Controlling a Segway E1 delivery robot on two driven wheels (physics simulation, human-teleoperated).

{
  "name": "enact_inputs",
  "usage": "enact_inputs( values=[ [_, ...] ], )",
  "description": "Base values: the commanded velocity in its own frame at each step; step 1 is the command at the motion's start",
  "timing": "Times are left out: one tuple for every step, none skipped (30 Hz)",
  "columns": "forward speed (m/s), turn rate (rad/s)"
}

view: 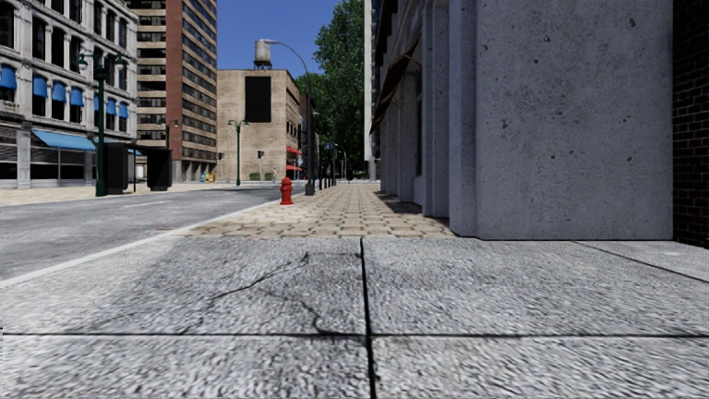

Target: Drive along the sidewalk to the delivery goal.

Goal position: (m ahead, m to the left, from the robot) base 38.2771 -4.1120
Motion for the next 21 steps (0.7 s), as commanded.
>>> enact_inputs(
  values=[
    [2.00, 0.00],
    [2.00, 0.00],
    [2.00, 0.00],
    [2.00, 0.00],
    [2.00, 0.00],
    [2.00, 0.00],
    [2.00, 0.00],
    [2.00, 0.00],
    [2.00, 0.00],
    [2.00, 0.00],
    [2.00, 0.00],
    [2.00, 0.00],
    [2.00, 0.00],
    [2.00, 0.00],
    [2.00, 0.00],
    [2.00, 0.00],
    [2.00, 0.00],
    [2.00, 0.00],
    [2.00, 0.00],
    [2.00, 0.00],
    [2.00, 0.00]
  ],
)
